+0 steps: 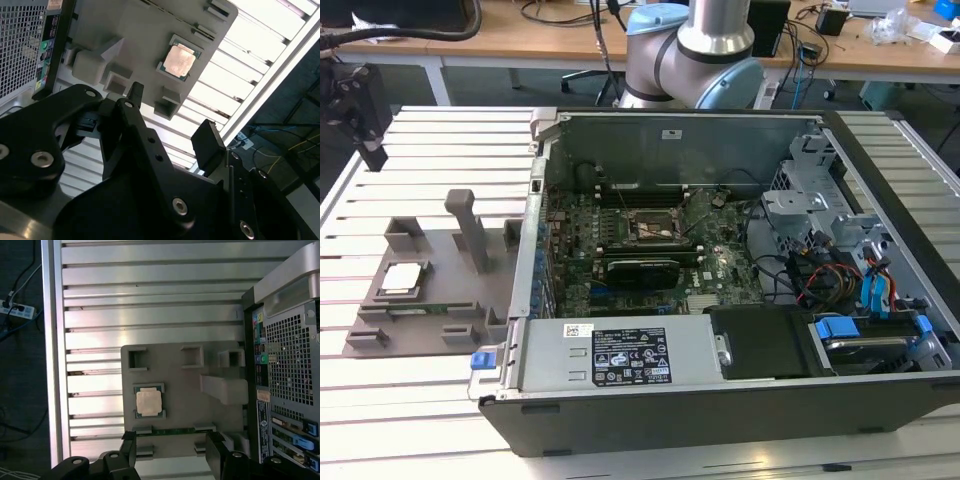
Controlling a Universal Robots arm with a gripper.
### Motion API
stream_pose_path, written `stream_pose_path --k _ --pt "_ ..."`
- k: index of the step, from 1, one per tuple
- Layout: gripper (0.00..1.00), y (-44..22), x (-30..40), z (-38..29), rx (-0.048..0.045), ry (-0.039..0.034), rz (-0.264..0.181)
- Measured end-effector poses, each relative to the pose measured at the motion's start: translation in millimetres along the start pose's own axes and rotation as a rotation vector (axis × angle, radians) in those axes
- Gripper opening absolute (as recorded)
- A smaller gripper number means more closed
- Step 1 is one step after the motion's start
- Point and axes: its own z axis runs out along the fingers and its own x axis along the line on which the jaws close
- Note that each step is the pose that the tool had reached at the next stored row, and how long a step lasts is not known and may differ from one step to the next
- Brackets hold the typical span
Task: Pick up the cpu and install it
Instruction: 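Pick up the cpu and move it towards the insertion slot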
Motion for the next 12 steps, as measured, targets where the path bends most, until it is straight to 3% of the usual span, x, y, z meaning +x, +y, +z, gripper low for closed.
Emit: stream_pose_path --k 12 --pt "0.66 -0.2 0.6 12.5 0.0 0.0 0.0"
